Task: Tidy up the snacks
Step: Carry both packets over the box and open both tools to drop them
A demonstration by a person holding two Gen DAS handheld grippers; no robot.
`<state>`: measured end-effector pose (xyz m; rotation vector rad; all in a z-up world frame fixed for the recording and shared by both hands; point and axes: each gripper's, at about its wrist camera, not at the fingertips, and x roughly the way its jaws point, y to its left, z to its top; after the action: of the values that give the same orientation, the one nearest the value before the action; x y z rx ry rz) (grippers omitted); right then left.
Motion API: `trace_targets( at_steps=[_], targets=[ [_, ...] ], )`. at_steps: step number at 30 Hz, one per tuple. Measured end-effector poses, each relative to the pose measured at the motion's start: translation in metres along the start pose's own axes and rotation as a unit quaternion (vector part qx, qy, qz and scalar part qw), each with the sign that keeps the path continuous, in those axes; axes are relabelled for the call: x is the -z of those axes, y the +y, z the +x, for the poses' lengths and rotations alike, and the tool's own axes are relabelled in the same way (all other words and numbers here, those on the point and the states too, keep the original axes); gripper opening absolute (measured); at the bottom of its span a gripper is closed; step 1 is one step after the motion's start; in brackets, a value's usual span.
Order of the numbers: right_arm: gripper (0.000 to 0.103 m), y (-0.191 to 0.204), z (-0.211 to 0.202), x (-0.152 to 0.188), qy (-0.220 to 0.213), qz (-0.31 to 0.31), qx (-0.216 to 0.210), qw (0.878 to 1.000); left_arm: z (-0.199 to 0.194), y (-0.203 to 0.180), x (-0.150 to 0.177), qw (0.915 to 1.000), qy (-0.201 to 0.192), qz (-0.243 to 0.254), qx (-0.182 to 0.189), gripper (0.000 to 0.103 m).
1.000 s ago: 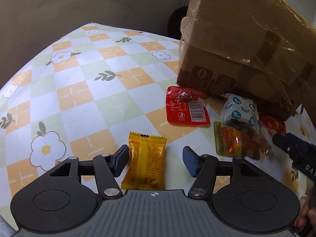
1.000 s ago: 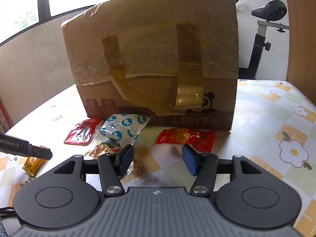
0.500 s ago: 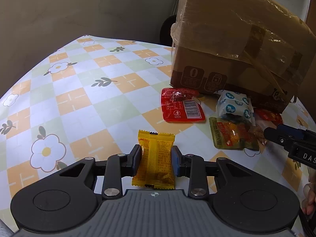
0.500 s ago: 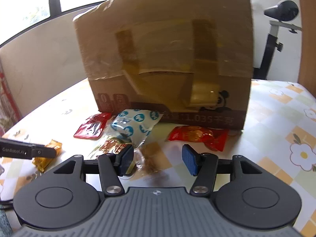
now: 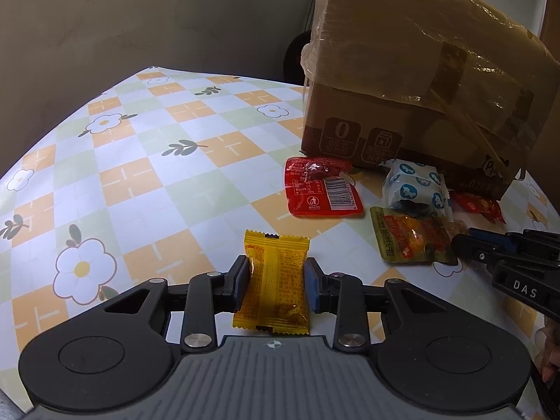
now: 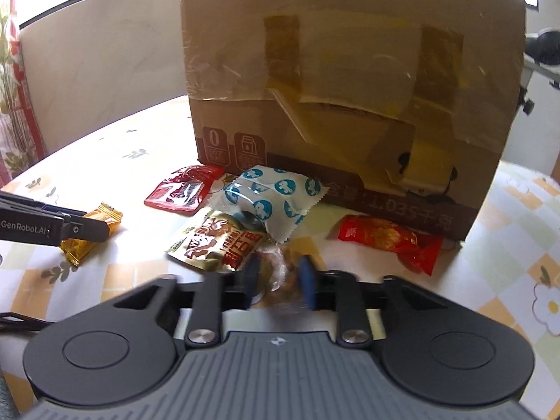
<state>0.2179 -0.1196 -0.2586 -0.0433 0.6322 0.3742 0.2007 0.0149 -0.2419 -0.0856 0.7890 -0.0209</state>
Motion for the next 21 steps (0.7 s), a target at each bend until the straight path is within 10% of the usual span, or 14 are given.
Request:
trace_targets(
  at_steps=[21],
  targets=[
    [0.020, -0.018, -0.004, 0.003, -0.018, 0.054, -0.006, 0.998, -0.002, -0.001, 0.003, 1.0000, 0.000, 0.000, 0.004, 0.035]
  ],
)
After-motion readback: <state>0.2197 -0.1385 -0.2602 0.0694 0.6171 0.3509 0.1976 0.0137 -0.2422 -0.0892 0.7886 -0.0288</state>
